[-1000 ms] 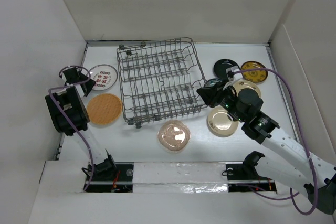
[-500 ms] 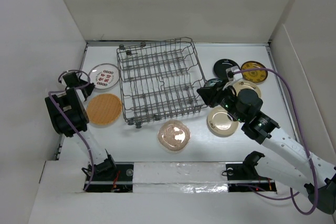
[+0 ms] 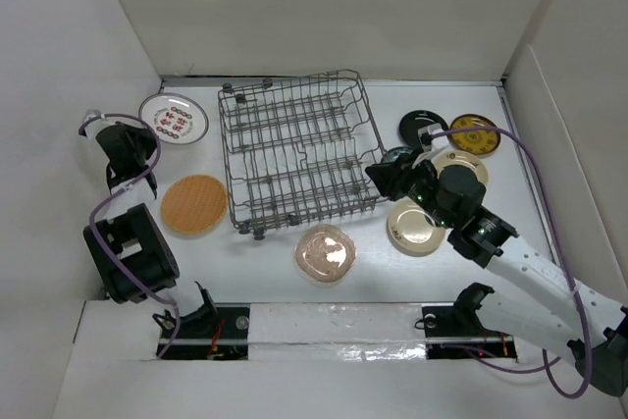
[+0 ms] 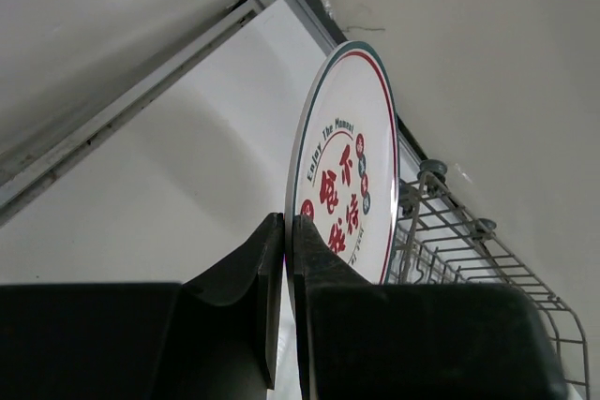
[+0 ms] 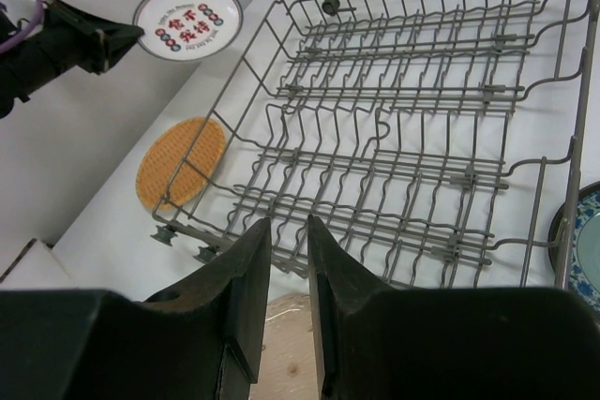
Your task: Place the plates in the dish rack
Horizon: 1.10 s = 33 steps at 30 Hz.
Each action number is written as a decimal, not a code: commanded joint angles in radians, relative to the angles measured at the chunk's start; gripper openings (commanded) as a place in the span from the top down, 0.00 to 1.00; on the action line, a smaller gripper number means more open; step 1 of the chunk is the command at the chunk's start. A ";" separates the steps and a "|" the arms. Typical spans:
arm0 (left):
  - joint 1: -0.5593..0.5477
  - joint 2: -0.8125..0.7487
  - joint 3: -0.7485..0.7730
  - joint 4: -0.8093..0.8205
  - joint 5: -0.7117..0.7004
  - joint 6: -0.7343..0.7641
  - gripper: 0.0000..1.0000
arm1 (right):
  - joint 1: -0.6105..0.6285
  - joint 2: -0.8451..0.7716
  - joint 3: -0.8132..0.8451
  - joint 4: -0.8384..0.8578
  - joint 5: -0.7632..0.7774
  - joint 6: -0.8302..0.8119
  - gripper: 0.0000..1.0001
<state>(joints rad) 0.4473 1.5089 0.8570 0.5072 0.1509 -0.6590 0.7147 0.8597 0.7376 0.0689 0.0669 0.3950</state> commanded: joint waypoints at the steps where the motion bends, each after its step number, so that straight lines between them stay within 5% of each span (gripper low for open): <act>1: 0.007 -0.084 0.013 0.094 -0.004 0.009 1.00 | 0.008 0.015 0.006 0.055 0.016 -0.022 0.71; 7: 0.007 -0.257 0.025 0.109 0.006 -0.017 1.00 | 0.008 0.042 0.006 0.068 0.008 -0.027 0.53; 20: -0.269 -0.441 -0.053 0.260 0.307 -0.200 1.00 | 0.008 0.084 0.031 0.132 -0.039 -0.002 0.09; 33: -0.364 -0.607 -0.398 0.473 0.588 -0.393 1.00 | 0.017 0.240 0.144 0.239 -0.110 0.054 0.05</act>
<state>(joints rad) 0.0803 0.9466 0.4698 0.8150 0.6342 -0.9993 0.7216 1.0603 0.8272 0.2325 -0.0189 0.4446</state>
